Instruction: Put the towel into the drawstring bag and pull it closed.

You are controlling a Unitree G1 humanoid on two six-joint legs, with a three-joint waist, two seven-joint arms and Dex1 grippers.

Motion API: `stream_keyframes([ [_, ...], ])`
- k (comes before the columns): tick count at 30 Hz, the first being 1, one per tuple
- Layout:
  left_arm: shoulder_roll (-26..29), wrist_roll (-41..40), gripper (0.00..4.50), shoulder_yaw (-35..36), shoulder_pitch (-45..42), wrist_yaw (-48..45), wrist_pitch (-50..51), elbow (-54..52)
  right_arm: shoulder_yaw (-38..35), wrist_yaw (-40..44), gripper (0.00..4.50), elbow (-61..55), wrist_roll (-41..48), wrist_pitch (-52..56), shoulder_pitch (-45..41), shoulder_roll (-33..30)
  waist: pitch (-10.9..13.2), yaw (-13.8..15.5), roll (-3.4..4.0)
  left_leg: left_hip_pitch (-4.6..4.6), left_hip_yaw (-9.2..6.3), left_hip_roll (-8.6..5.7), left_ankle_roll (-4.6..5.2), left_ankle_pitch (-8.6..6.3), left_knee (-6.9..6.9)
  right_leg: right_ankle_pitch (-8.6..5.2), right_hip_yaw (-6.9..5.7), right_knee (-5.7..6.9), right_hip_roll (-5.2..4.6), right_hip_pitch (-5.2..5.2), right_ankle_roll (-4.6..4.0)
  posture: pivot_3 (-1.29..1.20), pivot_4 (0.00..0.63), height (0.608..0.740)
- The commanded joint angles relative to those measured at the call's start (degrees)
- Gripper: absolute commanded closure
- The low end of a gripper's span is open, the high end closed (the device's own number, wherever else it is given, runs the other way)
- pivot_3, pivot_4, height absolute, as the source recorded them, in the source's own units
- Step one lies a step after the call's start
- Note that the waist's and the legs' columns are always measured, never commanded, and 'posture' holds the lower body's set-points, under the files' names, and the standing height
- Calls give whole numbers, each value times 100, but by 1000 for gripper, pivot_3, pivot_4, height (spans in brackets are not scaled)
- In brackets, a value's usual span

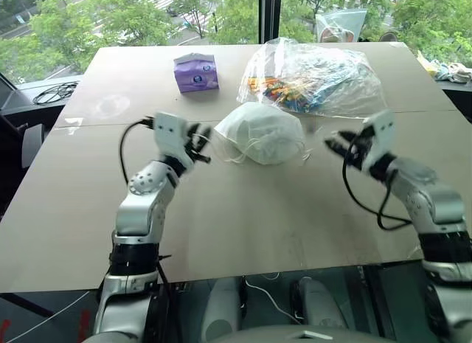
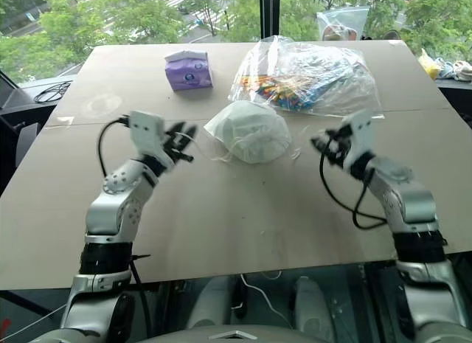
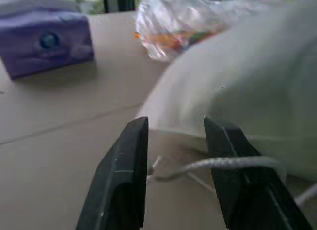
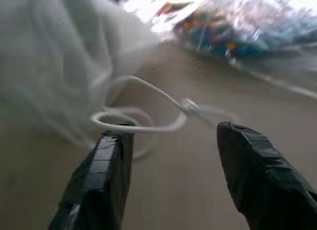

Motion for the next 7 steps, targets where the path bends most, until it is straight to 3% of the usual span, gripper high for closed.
stream_keyframes([
  [1, 650, 5, 1886, 41, 755, -763, -47, -488, -298, 859, 688, 226, -335, -1068, 371, -606, 5, -62, 5, 3, -5, 6, 0, 0, 1, -1, 12, 5, 2, -13, -2, 0, 150, 740],
  [7, 990, -362, 1886, 597, 1790, -1256, -269, -981, -1217, 1837, 688, 406, 572, -1647, 719, -507, 2, -41, 1, 68, -14, 33, -29, -17, 1, -12, 18, 10, 3, 23, -24, 0, 150, 740],
])
